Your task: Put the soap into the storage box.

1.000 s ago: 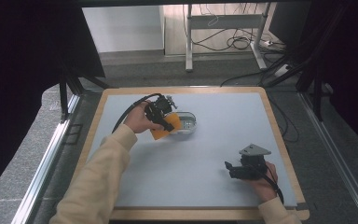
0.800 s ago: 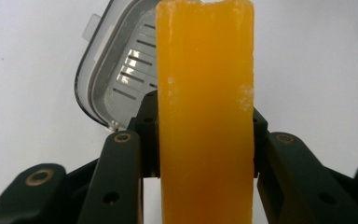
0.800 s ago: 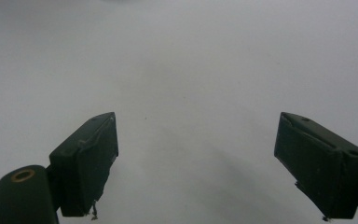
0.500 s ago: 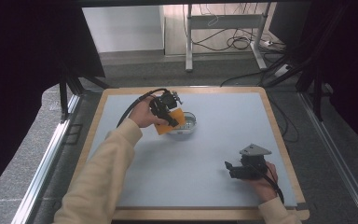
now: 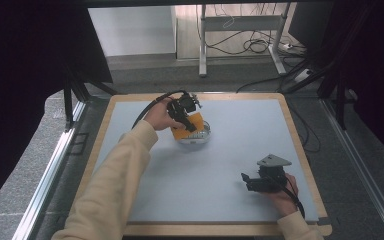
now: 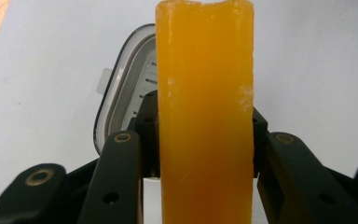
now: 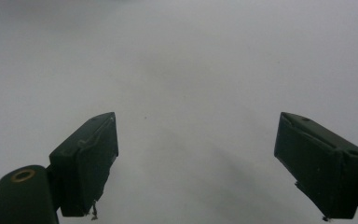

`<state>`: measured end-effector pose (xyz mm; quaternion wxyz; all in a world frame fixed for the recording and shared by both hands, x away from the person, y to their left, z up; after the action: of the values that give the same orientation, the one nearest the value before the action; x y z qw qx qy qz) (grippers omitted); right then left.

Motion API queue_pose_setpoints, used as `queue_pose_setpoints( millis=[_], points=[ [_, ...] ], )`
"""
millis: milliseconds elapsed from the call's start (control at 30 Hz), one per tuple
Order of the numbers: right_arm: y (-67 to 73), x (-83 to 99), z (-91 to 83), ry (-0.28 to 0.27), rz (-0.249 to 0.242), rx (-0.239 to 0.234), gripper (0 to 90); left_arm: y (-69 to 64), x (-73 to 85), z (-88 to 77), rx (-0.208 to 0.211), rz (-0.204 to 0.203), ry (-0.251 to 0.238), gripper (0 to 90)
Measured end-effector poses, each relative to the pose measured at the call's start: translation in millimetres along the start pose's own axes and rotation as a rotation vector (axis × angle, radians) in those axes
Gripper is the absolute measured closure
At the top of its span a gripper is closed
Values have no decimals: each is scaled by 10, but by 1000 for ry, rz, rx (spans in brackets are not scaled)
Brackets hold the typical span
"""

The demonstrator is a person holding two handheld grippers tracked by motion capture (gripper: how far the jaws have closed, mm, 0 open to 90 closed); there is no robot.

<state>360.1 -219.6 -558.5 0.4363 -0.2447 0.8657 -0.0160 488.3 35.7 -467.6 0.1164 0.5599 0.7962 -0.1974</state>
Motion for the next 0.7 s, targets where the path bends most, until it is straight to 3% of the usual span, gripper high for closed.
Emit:
queue_pose_setpoints(
  millis=[200, 433, 700],
  points=[
    [-2, 3, 3, 1, 2, -1, 139, 52, -66, 43, 11, 15, 5, 620],
    [-9, 4, 6, 1, 3, 1, 139, 103, -149, 135, 20, 74, 46, 619],
    [-17, 6, 0, 0, 5, -1, 139, 236, -165, 234, 37, 76, 56, 619]
  ],
)
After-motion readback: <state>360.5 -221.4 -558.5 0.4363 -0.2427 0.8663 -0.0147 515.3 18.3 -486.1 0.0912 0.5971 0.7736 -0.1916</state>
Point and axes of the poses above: each handheld gripper's, and its own axes: z roughly forward along the jaws, x roughly out of its underside, y roughly to its left, the point moved 7 cm from there along z, roughly forward along the jaws, and after that the axes turned 13 degrees about x, right-handed, at the moved point
